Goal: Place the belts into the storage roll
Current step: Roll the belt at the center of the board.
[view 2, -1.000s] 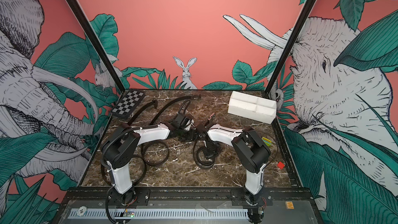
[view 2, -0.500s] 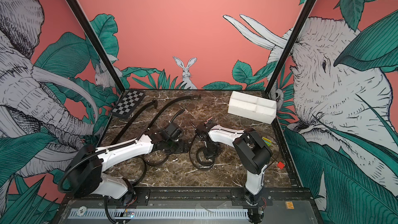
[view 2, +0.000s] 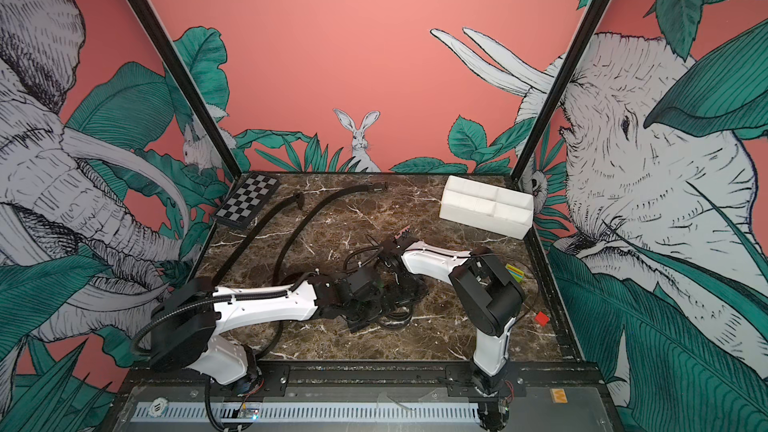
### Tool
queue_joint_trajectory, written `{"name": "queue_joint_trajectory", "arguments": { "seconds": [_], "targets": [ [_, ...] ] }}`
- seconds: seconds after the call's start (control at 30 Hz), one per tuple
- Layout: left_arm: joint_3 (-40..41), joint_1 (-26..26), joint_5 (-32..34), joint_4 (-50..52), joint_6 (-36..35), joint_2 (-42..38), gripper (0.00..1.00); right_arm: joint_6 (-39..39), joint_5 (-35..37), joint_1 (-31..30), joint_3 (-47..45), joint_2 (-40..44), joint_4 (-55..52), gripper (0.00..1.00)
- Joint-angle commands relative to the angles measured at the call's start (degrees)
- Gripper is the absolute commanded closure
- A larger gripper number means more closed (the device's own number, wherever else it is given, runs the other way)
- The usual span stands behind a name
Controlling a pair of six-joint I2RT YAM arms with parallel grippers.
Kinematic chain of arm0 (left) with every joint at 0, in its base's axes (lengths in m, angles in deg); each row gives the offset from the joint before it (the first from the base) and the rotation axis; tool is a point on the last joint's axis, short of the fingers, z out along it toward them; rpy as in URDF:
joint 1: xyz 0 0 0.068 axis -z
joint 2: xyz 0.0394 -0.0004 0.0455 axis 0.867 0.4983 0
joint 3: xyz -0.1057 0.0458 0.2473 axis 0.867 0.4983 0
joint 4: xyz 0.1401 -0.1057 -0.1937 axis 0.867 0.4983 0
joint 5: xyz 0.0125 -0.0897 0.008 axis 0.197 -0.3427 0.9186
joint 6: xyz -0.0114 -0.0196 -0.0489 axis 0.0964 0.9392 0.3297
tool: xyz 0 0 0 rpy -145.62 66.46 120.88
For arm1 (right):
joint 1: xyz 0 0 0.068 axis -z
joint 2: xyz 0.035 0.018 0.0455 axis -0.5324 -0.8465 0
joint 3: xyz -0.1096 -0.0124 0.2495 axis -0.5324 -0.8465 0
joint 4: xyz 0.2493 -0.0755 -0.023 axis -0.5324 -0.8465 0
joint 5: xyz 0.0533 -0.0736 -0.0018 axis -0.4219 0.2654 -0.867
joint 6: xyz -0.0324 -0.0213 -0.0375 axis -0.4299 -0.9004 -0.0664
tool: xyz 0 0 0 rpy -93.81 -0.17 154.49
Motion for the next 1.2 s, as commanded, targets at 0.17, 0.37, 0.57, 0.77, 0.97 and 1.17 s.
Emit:
{"name": "queue_joint_trajectory", "arguments": {
  "seconds": [0.17, 0.37, 0.57, 0.77, 0.97, 1.17],
  "targets": [
    [0.4, 3.3, 7.2, -0.8, 15.4, 2.6, 0.22, 3.2, -7.1, -2.3, -4.3, -3.3, 13.9, 1.00],
    [6.5, 2.5, 14.9, -5.4, 18.2, -1.2, 0.24, 3.6, -7.8, -2.4, -5.3, -3.0, 15.6, 1.00],
    [7.0, 1.3, 12.1, -11.9, 17.0, 3.3, 0.24, 3.1, -8.6, -2.4, -4.7, -3.7, 15.7, 1.00],
    [4.8, 0.7, 9.8, -12.6, 15.3, 7.5, 0.27, 3.0, -9.0, -2.3, -5.5, -3.3, 15.9, 1.00],
    [4.0, -0.4, 7.0, -1.3, 12.5, 6.4, 0.45, 2.8, -9.5, -2.4, -6.0, -2.6, 16.1, 1.00],
    [2.0, -3.2, 6.2, 7.0, 5.7, 7.7, 0.61, 3.0, -10.4, -2.3, -6.6, -2.5, 17.4, 1.00]
  ]
}}
